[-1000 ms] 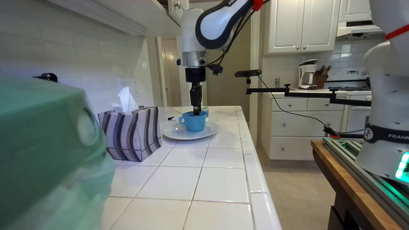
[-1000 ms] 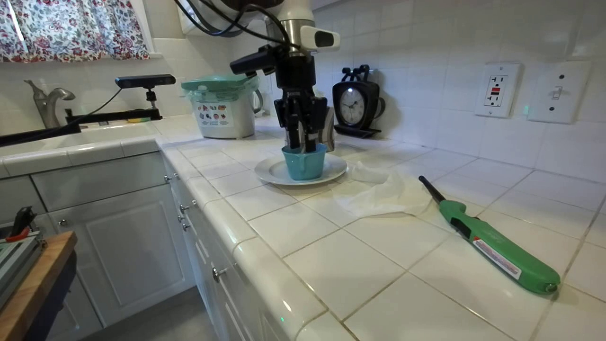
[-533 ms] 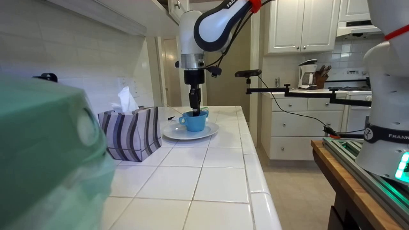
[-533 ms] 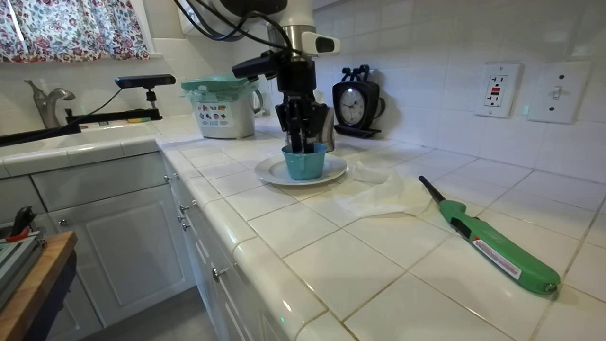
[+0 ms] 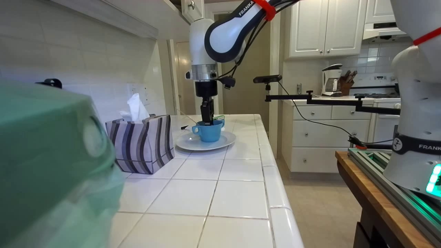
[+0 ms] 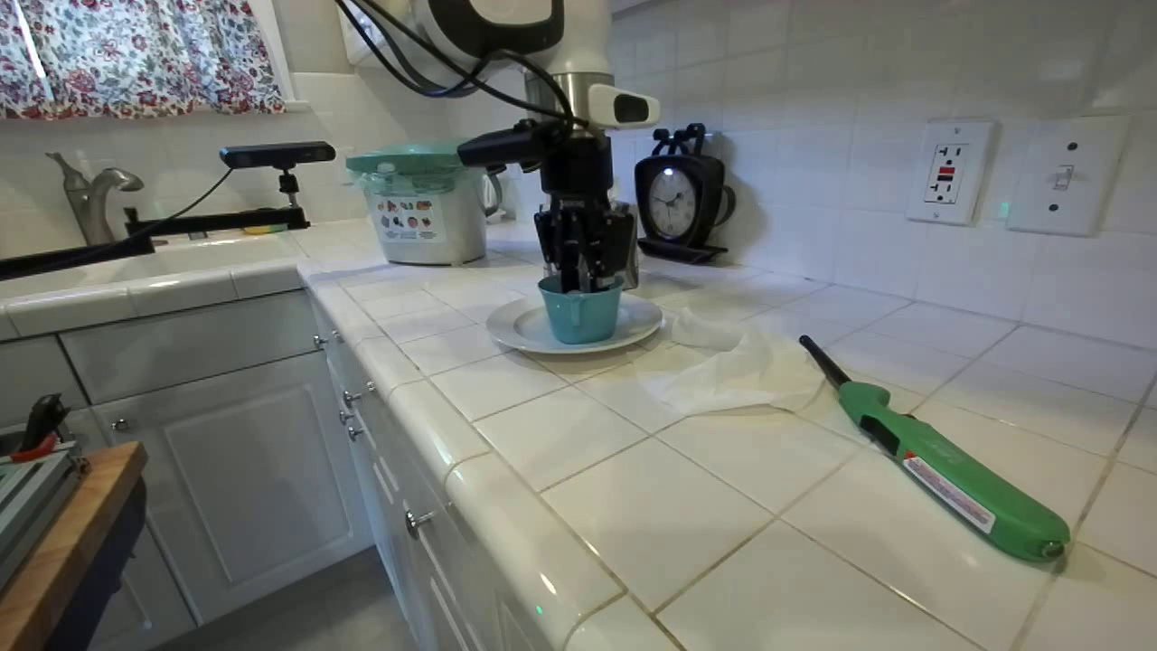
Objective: Remove the white object from the blue cup
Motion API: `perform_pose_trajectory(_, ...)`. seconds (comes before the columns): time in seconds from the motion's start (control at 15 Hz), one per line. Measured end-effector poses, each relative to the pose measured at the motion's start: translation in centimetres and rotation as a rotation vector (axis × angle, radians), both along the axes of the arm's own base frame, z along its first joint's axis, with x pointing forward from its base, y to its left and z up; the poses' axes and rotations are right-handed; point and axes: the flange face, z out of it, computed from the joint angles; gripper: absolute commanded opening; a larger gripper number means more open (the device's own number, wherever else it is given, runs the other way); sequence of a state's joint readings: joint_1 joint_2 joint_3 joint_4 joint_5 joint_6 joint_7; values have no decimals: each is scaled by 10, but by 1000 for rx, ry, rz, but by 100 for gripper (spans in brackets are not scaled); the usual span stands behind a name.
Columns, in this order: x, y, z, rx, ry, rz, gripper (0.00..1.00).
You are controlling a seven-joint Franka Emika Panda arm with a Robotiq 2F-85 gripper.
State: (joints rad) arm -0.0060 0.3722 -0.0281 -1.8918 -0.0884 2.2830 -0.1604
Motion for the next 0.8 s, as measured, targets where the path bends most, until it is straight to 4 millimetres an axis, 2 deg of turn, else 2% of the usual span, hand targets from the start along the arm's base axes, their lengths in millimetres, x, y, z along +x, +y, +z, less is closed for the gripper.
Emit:
perform_pose_trajectory(0.07, 1, 2, 0, 1, -1, 3, 26)
perform_pose_trajectory(0.33, 6, 8, 6, 4, -14, 13, 13)
perform_pose_trajectory(0.47, 10, 9, 14, 4, -30, 15, 0)
perform_pose_trajectory(0.8, 12, 11, 18, 5, -38, 18, 0)
